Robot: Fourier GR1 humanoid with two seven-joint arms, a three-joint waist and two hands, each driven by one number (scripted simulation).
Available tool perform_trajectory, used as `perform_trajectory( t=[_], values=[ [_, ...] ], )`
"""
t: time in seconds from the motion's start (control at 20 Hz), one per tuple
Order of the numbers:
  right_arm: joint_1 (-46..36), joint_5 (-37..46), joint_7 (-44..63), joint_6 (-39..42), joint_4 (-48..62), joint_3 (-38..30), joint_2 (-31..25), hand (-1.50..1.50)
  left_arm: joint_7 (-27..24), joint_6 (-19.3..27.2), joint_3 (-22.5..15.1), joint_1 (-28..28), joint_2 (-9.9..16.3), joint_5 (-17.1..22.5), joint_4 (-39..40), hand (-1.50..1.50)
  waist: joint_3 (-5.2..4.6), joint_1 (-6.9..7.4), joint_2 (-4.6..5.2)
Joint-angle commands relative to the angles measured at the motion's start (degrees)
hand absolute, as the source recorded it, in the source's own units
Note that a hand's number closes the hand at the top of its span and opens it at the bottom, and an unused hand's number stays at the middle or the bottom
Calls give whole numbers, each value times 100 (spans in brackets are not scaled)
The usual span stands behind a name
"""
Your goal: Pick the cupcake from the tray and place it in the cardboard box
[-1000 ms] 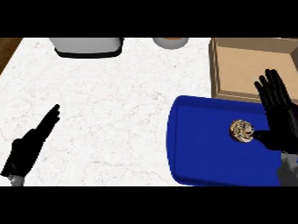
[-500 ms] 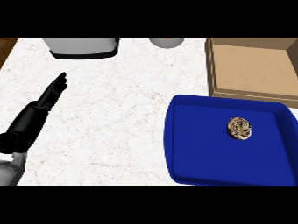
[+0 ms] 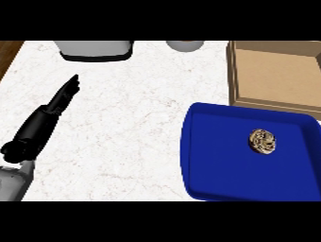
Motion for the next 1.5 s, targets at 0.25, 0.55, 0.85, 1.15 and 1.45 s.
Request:
perform_trajectory(
  t=[0.25,0.55,0.85,1.15,1.45],
  values=[
    [-145,1308,2021,765,-1430,1288,-481,-150,144,-88,7,-37,-71,-127,-53,0,-5,105,1],
    [-566,1720,3932,1544,-2369,1965,-242,-150,-15,-248,155,6,-106,-137,-20,0,-5,97,0],
    [-1002,2057,4986,2252,-2432,2520,493,-150,312,-376,310,-363,-285,-251,12,0,2,56,3],
    [-1248,2521,4831,2411,-1686,2608,1145,-150,-438,-515,453,-156,-529,-586,652,0,4,55,13],
    [-1058,3557,5064,2231,-1729,2828,1578,-150,61,-525,557,-144,-747,-758,263,0,5,42,5]
  ],
)
